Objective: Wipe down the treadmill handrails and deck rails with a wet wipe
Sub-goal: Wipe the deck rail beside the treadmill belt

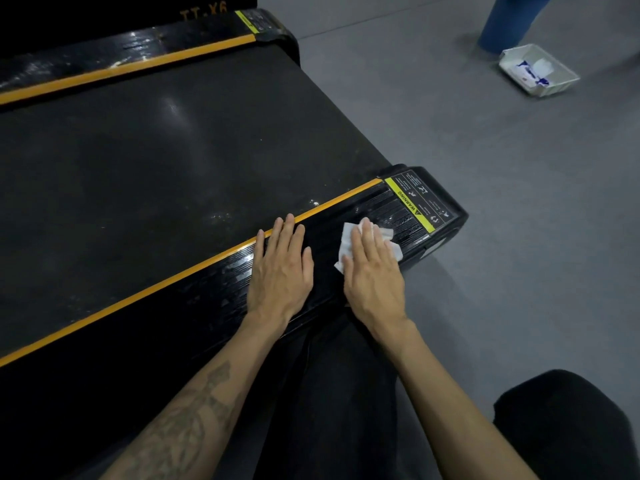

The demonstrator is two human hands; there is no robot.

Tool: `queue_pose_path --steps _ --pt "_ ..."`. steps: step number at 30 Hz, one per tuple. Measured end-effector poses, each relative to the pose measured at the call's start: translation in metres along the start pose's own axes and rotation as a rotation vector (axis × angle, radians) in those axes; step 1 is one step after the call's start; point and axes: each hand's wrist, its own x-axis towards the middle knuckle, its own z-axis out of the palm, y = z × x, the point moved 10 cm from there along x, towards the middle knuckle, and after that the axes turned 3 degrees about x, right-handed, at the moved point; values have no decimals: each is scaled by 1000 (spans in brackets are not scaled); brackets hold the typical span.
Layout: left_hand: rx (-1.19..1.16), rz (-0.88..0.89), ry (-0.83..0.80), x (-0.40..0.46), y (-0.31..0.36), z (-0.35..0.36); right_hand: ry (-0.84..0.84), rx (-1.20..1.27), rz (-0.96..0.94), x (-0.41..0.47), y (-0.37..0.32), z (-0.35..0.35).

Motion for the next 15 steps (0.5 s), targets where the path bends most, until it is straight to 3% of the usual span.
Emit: queue_pose_path --steps 2,8,12,15 --pt "-13 17 6 0 3 -1 16 -1 42 -13 -8 5" --pt "-32 59 28 -1 7 -5 -14 63 -78 3 -15 3" --pt "-30 87 63 -1 11 -5 3 7 74 -7 5 2" --pt "-32 91 70 0 11 -5 -18 -33 48 -18 -14 13"
